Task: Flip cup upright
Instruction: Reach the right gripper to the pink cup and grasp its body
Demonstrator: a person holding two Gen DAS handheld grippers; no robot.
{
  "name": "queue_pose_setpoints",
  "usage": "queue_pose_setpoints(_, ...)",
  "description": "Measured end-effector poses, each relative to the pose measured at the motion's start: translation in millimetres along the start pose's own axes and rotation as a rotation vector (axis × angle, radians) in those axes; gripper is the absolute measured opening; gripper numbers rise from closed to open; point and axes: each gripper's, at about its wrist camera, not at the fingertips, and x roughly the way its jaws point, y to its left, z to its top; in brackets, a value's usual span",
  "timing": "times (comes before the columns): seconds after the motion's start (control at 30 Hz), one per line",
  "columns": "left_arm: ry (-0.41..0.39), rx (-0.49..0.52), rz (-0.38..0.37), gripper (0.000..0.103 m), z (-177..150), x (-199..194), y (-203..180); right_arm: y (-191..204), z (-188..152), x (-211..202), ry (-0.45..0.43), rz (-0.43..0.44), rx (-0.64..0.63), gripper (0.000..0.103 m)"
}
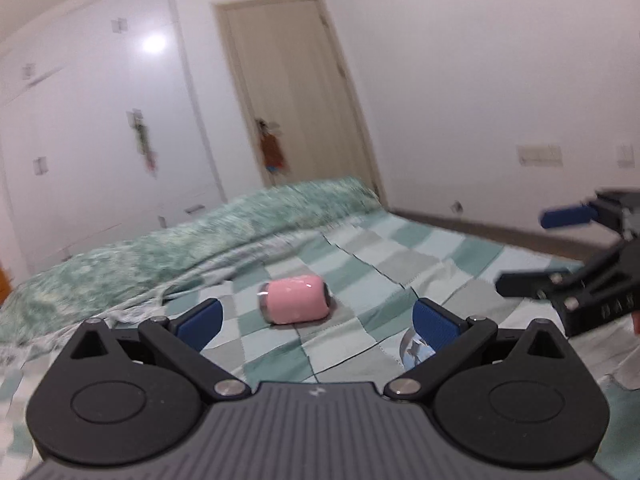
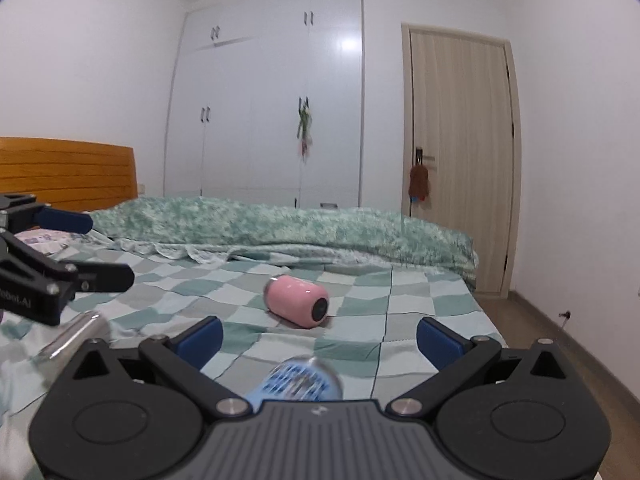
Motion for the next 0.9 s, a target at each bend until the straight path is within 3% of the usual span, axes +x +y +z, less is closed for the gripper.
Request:
queue_pose_setpoints(0.1, 0.046, 0.025, -0.056, 0.103, 12.6, 46.1, 12.5, -15.8, 14.4, 45.0, 0.048, 0.006, 0.015, 0.103)
queue_pose_setpoints(0.43, 0.164, 0.366, -0.126, 0.103, 30.1, 221.8, 29.6, -63.1, 35.7, 199.9, 0.203, 0.029, 0.023, 0.103)
queue_pose_setpoints(0.7, 0.329, 0.808, -0.191, 0.103, -17.3, 339.3, 24.3, -84.2, 23.7, 285.7, 0.351, 0.080, -0.020, 0.103)
queue_pose_setpoints(0.9, 0.357, 0.962, -0.247, 0.103, -36.7, 396.2, 31.0, -82.5, 15.5, 321.4, 0.382, 0.139, -0.057, 0.103)
